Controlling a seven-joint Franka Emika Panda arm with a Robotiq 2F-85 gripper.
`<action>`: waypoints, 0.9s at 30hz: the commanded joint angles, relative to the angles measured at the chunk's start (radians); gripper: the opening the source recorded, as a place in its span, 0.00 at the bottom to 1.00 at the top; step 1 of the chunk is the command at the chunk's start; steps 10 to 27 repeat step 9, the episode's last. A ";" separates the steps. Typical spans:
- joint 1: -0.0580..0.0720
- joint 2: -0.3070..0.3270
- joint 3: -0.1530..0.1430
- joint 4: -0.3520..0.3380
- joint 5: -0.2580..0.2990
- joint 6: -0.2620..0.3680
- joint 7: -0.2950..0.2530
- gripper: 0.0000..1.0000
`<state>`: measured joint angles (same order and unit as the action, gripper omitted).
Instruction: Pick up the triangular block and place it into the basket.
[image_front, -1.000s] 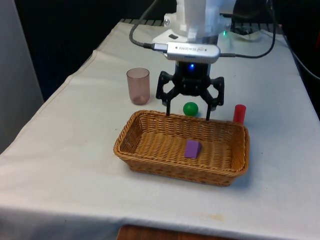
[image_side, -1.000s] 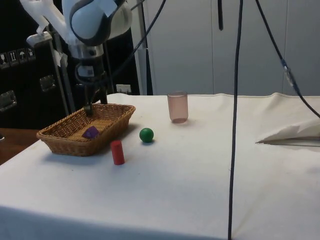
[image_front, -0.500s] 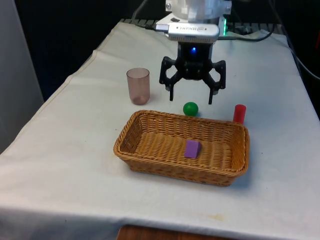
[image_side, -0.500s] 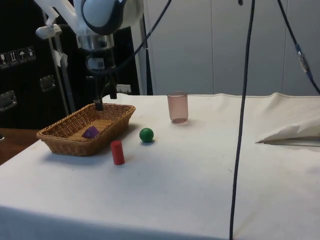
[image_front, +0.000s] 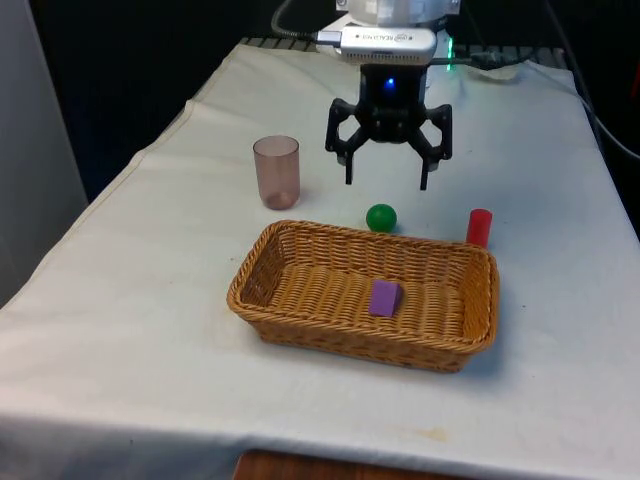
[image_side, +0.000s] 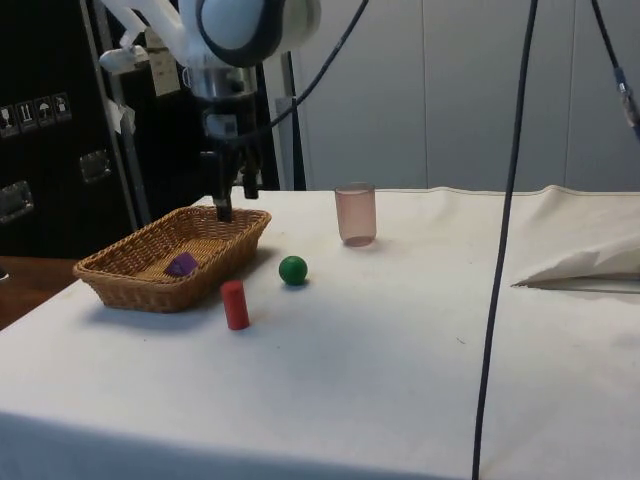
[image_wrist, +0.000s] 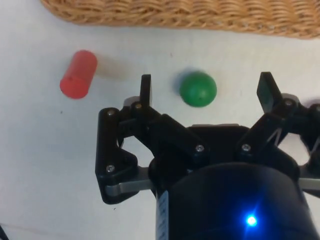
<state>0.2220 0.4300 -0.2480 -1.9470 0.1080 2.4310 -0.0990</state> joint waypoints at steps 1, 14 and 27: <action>0.000 -0.009 0.000 -0.014 0.000 0.007 0.000 1.00; 0.004 -0.075 0.000 -0.121 -0.001 0.055 -0.002 1.00; 0.004 -0.075 0.000 -0.121 -0.001 0.055 -0.002 1.00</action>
